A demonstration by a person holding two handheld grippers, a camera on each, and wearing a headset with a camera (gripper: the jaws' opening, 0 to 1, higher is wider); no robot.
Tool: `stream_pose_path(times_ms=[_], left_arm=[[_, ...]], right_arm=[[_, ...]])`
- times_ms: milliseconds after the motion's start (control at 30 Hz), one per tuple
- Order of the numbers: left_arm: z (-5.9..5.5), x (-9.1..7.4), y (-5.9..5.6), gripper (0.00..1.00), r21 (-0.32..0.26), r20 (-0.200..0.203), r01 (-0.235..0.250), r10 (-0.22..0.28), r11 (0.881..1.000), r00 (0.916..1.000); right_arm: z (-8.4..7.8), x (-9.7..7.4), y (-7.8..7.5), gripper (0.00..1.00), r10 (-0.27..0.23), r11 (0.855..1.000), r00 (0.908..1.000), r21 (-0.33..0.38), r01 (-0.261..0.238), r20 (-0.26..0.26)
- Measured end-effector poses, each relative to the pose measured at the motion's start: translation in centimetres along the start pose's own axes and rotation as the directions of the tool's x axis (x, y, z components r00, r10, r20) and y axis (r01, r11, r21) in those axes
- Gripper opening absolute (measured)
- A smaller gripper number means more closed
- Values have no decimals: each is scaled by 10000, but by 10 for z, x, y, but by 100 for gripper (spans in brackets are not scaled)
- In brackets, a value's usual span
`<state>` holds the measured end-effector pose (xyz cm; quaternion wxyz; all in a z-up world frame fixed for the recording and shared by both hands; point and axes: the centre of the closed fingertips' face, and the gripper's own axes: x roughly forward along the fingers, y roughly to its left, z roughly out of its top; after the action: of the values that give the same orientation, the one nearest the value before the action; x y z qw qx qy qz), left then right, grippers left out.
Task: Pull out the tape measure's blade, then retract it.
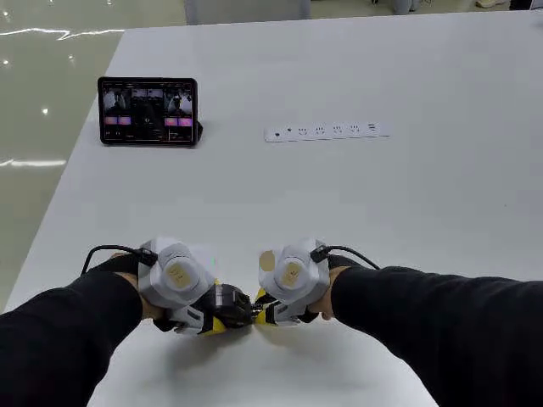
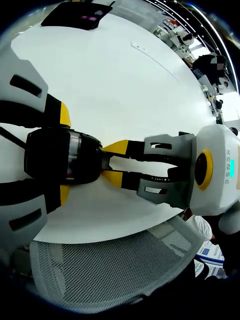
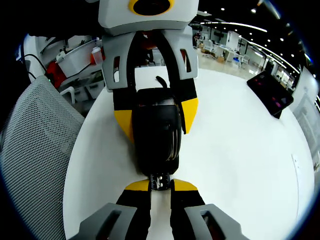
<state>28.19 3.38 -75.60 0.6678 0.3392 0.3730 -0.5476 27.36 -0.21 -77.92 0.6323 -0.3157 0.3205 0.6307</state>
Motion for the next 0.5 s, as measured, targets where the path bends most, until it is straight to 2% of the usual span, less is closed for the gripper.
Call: stream_pose_path(times_ms=[500], left_arm=[[0, 0, -1, 34, 3, -47, -10, 10, 10000, 10000]], right_arm=[[-8, -6, 0, 11, 61, 10000, 9998, -5, -61, -198]])
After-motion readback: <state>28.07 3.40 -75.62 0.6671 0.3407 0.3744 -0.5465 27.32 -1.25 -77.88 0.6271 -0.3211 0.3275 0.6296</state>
